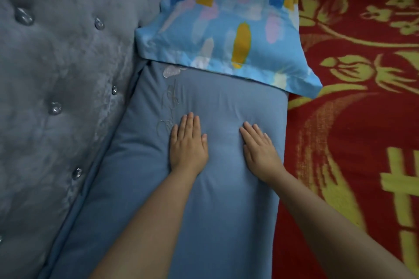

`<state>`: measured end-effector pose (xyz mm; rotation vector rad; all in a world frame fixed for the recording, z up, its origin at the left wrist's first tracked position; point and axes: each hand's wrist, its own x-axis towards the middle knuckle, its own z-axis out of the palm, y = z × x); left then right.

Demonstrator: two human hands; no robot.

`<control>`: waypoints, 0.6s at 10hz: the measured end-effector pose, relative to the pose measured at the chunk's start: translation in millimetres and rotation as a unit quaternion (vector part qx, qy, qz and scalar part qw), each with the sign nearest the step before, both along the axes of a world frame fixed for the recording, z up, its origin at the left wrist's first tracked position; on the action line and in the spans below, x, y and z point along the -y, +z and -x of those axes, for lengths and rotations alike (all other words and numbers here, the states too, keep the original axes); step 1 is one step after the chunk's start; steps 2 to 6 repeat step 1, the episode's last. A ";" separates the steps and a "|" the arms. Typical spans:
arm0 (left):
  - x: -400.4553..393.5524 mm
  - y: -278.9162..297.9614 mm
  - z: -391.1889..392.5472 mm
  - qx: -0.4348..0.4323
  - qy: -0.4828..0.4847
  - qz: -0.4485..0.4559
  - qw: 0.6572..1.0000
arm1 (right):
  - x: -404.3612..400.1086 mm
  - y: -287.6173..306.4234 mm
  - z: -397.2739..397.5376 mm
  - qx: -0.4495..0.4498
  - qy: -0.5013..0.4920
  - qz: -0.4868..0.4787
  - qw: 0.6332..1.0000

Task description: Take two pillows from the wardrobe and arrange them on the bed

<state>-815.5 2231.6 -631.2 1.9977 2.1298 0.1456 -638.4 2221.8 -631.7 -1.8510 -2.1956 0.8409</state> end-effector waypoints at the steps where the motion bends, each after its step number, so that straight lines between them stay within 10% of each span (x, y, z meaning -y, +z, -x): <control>1: -0.1 -2.2 0.2 -0.013 -0.003 0.003 1.000 | 2.6 8.1 -0.6 -0.007 -0.017 0.008 1.000; 6: -0.1 -2.2 0.2 -0.013 -0.003 0.003 1.000 | 2.6 8.1 -0.6 -0.007 -0.017 0.008 1.000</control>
